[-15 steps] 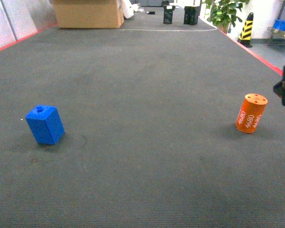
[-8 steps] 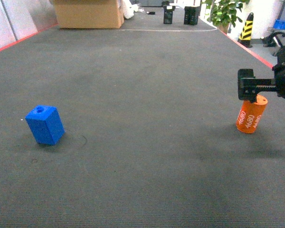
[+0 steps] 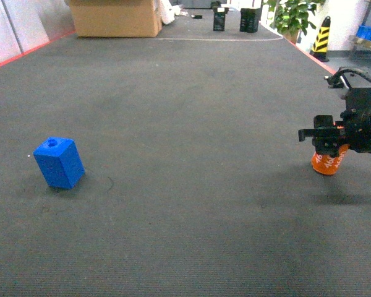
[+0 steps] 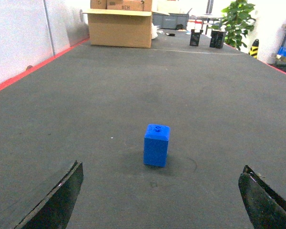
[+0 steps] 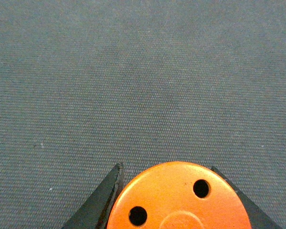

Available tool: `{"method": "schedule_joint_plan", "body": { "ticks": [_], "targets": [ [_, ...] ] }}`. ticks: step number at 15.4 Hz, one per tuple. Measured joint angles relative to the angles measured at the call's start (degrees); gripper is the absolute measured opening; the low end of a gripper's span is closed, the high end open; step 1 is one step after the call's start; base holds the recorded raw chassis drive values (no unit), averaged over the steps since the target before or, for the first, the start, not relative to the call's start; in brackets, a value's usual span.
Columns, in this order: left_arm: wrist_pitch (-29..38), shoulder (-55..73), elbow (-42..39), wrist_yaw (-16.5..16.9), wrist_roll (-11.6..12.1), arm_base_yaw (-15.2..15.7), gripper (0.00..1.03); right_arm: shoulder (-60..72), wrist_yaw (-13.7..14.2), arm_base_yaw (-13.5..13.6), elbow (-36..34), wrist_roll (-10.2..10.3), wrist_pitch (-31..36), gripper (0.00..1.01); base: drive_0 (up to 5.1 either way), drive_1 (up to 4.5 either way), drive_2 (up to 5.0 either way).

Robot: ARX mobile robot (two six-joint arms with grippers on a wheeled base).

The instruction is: Sort blue parts and orange caps into right shelf containers

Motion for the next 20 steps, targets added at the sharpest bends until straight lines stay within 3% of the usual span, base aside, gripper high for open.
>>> {"method": "schedule_joint_plan", "body": {
  "ticks": [6, 8, 9, 10, 11, 14, 15, 16, 17, 20],
  "targets": [
    [0.0, 0.0, 0.0, 0.0, 0.0, 0.0, 0.98, -23.4, -3.9, 0.3, -20.2, -1.3, 10.0, 0.44, 0.0, 0.00, 0.0],
    [0.0, 0.0, 0.0, 0.0, 0.0, 0.0, 0.98, -33.1, -2.5, 0.3, -29.6, -2.8, 10.6, 0.44, 0.0, 0.00, 0.0],
    [-1.1, 0.3, 0.1, -1.4, 0.0, -0.5, 0.98, -41.0, 0.4, 0.3, -39.1, -5.1, 11.5, 0.44, 0.0, 0.00, 0.0],
    [-2.3, 5.2, 1.5, -9.2, -0.7, -4.3, 0.98, -41.1, 0.8, 0.3, -39.0, -5.5, 12.2, 0.44, 0.0, 0.00, 0.0],
    [3.8, 16.5, 3.9, -11.7, -1.2, -5.6, 0.98, -41.0, 0.8, 0.3, -38.8, -5.9, 12.1, 0.44, 0.0, 0.00, 0.0],
    [26.4, 50.2, 14.2, -3.6, -1.4, -3.7, 0.98, -41.0, 0.8, 0.7, -38.8, -6.3, 12.1, 0.44, 0.0, 0.00, 0.0],
    [30.3, 60.3, 18.8, -1.9, -0.9, -3.5, 0.98, -41.0, 0.8, 0.7, -38.8, -6.3, 12.1, 0.44, 0.0, 0.00, 0.0],
    [31.1, 71.2, 24.2, 0.2, 0.2, -3.5, 0.98, -41.0, 0.8, 0.7, -38.8, -6.3, 12.1, 0.44, 0.0, 0.00, 0.0],
    [31.8, 79.4, 28.2, -0.2, 1.4, -3.5, 0.98, -41.0, 0.8, 0.7, -38.8, -6.3, 12.1, 0.44, 0.0, 0.00, 0.0],
    [28.5, 96.6, 41.3, 1.6, 2.0, -2.5, 0.98, -41.0, 0.8, 0.7, -38.8, -6.3, 12.1, 0.44, 0.0, 0.00, 0.0]
  ]
}}
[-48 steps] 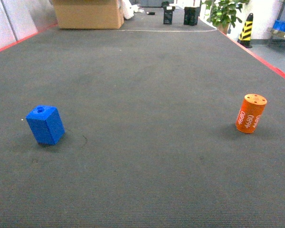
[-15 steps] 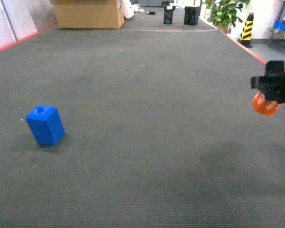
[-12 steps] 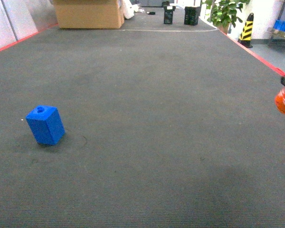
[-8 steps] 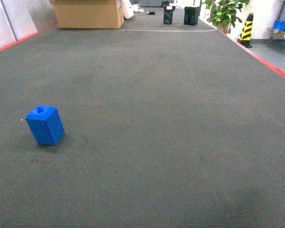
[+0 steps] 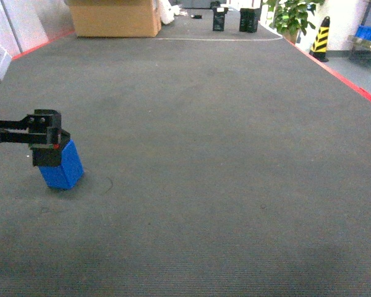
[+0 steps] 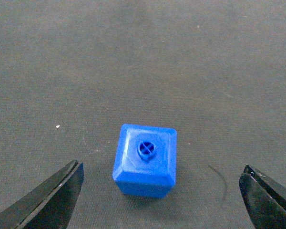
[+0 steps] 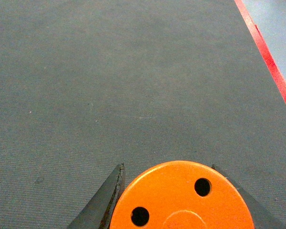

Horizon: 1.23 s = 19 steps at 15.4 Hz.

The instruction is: Sort blue parts and orange caps into right shelf containers

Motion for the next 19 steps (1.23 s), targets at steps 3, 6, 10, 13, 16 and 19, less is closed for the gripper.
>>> {"method": "schedule_joint_plan", "body": {
  "ticks": [3, 6, 10, 13, 16, 19],
  "targets": [
    [-3.2, 7.8, 9.2, 1.0, -0.2, 0.9, 0.98, 0.0, 0.0, 0.0, 0.0, 0.0, 0.0, 0.44, 0.0, 0.00, 0.0],
    [-5.1, 13.9, 15.5, 2.2, -0.9, 1.5, 0.98, 0.0, 0.0, 0.0, 0.0, 0.0, 0.0, 0.44, 0.0, 0.00, 0.0],
    [-4.8, 19.3, 16.5, 1.3, -1.0, 1.8, 0.93, 0.0, 0.0, 0.0, 0.0, 0.0, 0.0, 0.43, 0.0, 0.00, 0.0],
    [-5.4, 18.5, 14.8, 3.5, -0.4, 1.2, 0.64, 0.0, 0.0, 0.0, 0.0, 0.0, 0.0, 0.43, 0.0, 0.00, 0.0],
    [-4.0, 13.3, 11.1, 5.0, -0.6, 1.7, 0.46, 0.0, 0.0, 0.0, 0.0, 0.0, 0.0, 0.43, 0.0, 0.00, 0.0],
    [1.4, -2.4, 2.1, 6.1, 0.0, 4.1, 0.45, 0.0, 0.0, 0.0, 0.0, 0.0, 0.0, 0.43, 0.0, 0.00, 0.0]
  ]
}}
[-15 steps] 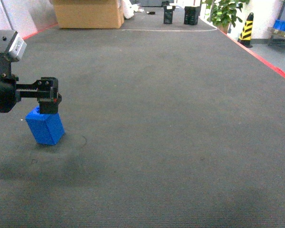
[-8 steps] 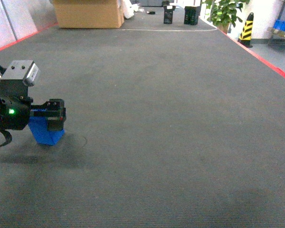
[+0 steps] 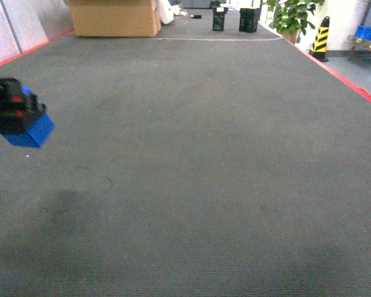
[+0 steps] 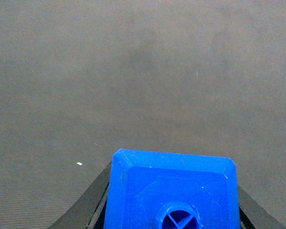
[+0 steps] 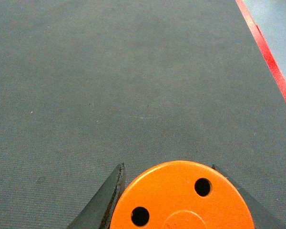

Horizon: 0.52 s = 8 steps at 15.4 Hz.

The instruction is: Sort blue parts and orange caps into right shelf containers

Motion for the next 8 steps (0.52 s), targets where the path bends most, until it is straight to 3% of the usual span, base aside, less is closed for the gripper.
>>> {"method": "schedule_joint_plan", "body": {
  "ticks": [3, 8],
  "targets": [
    [3.2, -24.2, -16.8, -2.8, 3.0, 1.4, 0.45, 0.0, 0.0, 0.0, 0.0, 0.0, 0.0, 0.43, 0.0, 0.00, 0.0],
    [3.3, -24.9, -17.0, -2.8, 4.1, 1.4, 0.45, 0.0, 0.0, 0.0, 0.0, 0.0, -0.1, 0.43, 0.0, 0.00, 0.0]
  ]
}}
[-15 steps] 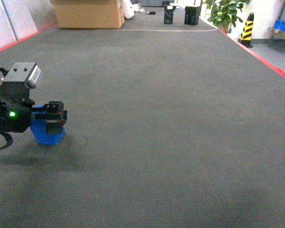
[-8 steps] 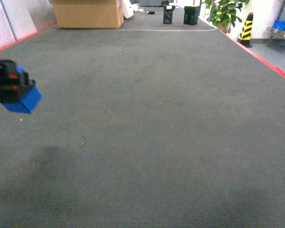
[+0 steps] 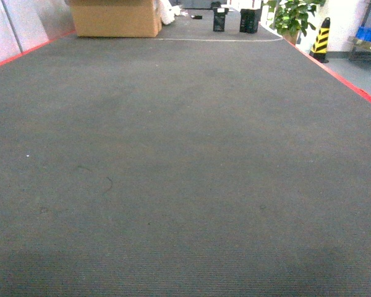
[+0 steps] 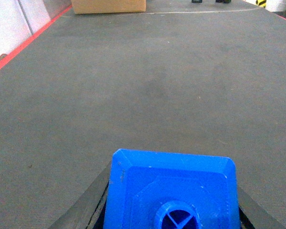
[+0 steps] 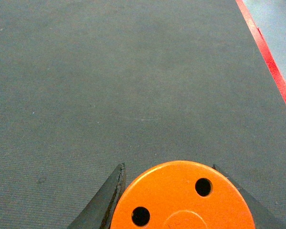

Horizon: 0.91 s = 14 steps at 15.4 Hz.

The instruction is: Sort blue parts and orange caps into right shelf containers

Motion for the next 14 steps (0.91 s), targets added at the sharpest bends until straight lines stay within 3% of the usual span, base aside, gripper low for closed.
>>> {"method": "schedule_joint_plan", "body": {
  "ticks": [14],
  "targets": [
    [0.0, 0.0, 0.0, -0.2, 0.0, 0.2, 0.45, 0.0, 0.0, 0.0, 0.0, 0.0, 0.1, 0.43, 5.0, -2.50, -2.5]
  ]
}}
